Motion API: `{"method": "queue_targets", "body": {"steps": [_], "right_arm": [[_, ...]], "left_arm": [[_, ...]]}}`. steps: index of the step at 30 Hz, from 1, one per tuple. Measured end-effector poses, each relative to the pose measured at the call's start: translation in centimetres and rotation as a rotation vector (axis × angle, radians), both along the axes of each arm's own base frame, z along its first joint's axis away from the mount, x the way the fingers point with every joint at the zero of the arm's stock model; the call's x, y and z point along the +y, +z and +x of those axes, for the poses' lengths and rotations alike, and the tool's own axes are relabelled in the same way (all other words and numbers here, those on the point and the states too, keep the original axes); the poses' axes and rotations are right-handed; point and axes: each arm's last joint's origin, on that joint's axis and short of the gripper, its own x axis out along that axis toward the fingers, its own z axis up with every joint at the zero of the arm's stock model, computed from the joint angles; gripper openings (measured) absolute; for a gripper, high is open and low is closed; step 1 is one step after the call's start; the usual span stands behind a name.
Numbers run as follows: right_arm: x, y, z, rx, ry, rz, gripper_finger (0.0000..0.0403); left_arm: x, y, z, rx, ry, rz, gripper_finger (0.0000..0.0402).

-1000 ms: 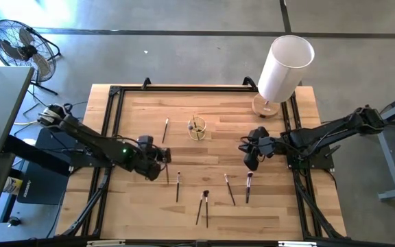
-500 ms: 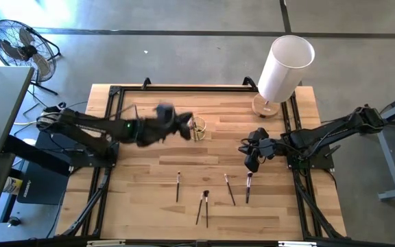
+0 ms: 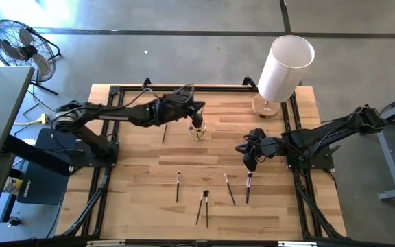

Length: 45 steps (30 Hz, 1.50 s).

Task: Put items in baskets/containers
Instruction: Put the black eyeshadow brush into the gold container

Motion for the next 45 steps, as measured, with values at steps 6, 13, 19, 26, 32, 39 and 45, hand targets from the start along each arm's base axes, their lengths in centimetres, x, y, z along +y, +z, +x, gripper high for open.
{"method": "queue_targets", "body": {"steps": [6, 13, 19, 26, 32, 39, 45], "right_arm": [[0.1, 0.8, 0.5, -0.108, -0.033, 0.045, 0.0016], [-0.1, 1.5, 0.8, -0.189, -0.097, 0.032, 0.0004], [-0.2, 1.2, 0.7, -0.182, -0.172, 0.059, 0.0002], [-0.2, 0.3, 0.7, -0.119, -0.2, 0.102, 0.0004], [-0.3, 0.2, 0.6, -0.12, -0.24, 0.114, 0.0002], [-0.3, 0.9, 2.8, -0.125, -0.368, 0.013, 0.0001], [-1.1, 1.5, 6.6, 0.159, -0.441, 0.009, 0.0]], "left_arm": [[0.5, -3.0, 1.2, 0.099, -0.036, -0.038, 0.0], [0.4, -3.1, 1.2, 0.139, -0.085, -0.008, 0.002], [0.3, -3.1, 1.2, 0.164, -0.139, 0.029, 0.0071], [0.0, -2.4, 0.5, 0.22, -0.182, 0.093, 0.013], [-0.7, 2.4, -2.6, 0.31, -0.209, 0.096, 0.0135], [-1.9, 4.8, -7.7, 0.571, -0.261, 0.042, 0.008], [-3.0, 4.0, -11.6, 0.561, -0.325, -0.024, 0.0013]]}}
